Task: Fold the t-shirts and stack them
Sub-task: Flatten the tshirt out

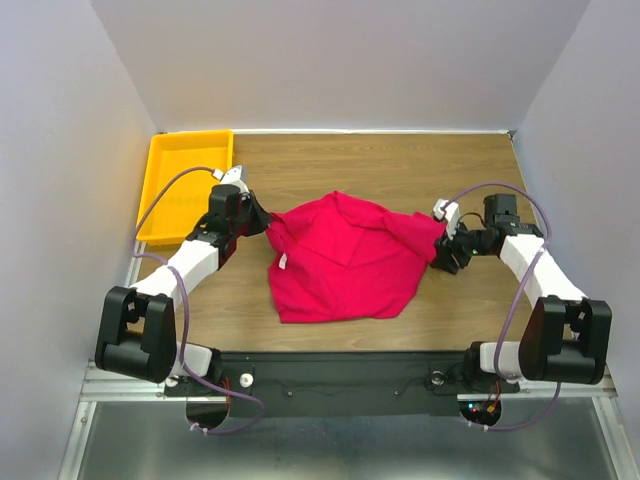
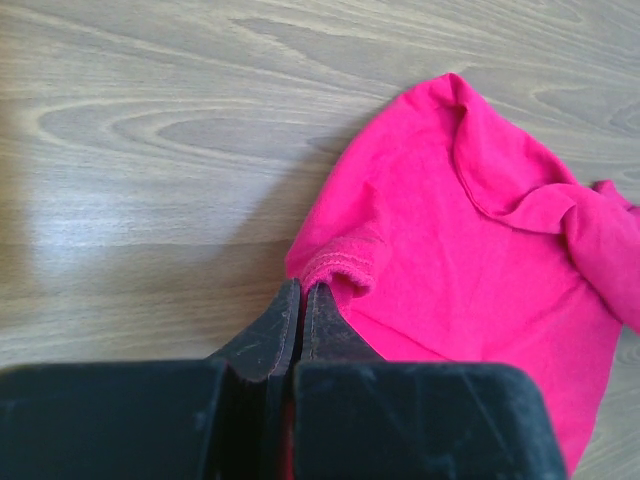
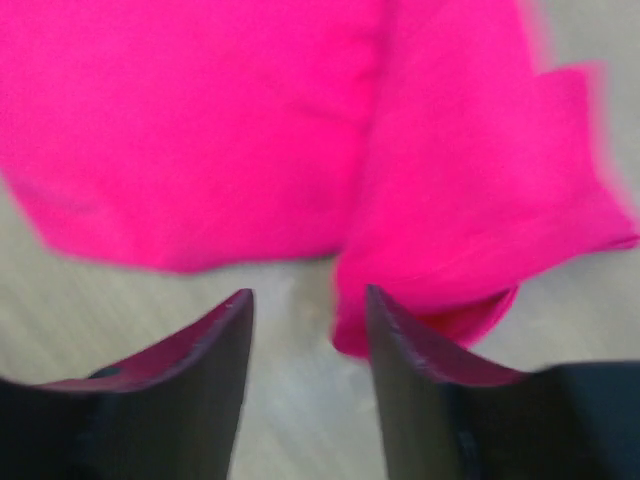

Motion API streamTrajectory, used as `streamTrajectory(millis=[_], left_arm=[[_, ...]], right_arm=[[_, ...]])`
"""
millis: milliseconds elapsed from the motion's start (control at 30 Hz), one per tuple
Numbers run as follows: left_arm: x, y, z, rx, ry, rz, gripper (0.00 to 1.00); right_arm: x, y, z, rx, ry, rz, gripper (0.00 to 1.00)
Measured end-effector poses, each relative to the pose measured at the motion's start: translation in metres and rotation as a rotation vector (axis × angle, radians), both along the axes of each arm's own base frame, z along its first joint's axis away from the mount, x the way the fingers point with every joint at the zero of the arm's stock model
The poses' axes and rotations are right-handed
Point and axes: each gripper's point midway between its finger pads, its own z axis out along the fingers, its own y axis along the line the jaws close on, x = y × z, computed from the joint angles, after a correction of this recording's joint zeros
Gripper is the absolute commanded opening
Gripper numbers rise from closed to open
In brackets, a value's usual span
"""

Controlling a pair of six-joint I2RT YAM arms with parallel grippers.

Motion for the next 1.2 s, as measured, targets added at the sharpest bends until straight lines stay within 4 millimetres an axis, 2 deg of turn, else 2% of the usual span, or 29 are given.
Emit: streamTrajectory(millis=[67, 133, 267, 367, 467, 633, 800, 967, 1000, 1100, 1133, 1200], left_arm=[[-0.001, -0.001, 0.0, -0.005, 0.0, -0.008, 0.0], [-0.001, -0.002, 0.001, -0.007, -0.001, -0.012, 0.0], [-0.002, -0.004, 0.001, -0.012, 0.0, -0.02, 0.0], [-0.003, -0.004, 0.001, -0.013, -0.001, -0.021, 0.0], [-0.004, -0.004, 0.0, -0.014, 0.003, -0.023, 0.0], [-0.008, -0.003, -0.003, -0.014, 0.011, -0.026, 0.0], [-0.01, -0.004, -0.006, -0.017, 0.012, -0.028, 0.0], [-0.011, -0.004, -0.007, -0.02, 0.016, -0.033, 0.0], [-0.011, -0.005, -0.007, -0.02, 0.017, -0.034, 0.0], [-0.011, -0.005, -0.007, -0.023, 0.016, -0.038, 0.0], [-0.011, -0.005, -0.007, -0.023, 0.016, -0.038, 0.0], [-0.011, -0.005, -0.006, -0.024, 0.016, -0.039, 0.0]], right_arm=[[-0.018, 0.001, -0.011, -0.012, 0.06, 0.038, 0.64], [-0.025, 0.002, -0.013, -0.016, 0.078, 0.06, 0.64], [-0.023, 0.002, -0.005, -0.001, 0.105, 0.036, 0.64], [0.011, 0.007, 0.016, 0.09, 0.13, -0.063, 0.64], [0.047, 0.013, 0.022, 0.169, 0.194, -0.192, 0.64], [0.095, 0.019, 0.0, 0.193, 0.319, -0.382, 0.65], [0.118, 0.016, -0.024, 0.172, 0.391, -0.507, 0.66], [0.124, 0.012, -0.046, 0.139, 0.44, -0.574, 0.65], [0.125, 0.013, -0.052, 0.13, 0.456, -0.584, 0.63], [0.129, 0.017, -0.066, 0.12, 0.487, -0.592, 0.44], [0.129, 0.019, -0.07, 0.117, 0.496, -0.591, 0.32], [0.129, 0.02, -0.073, 0.117, 0.501, -0.587, 0.22]])
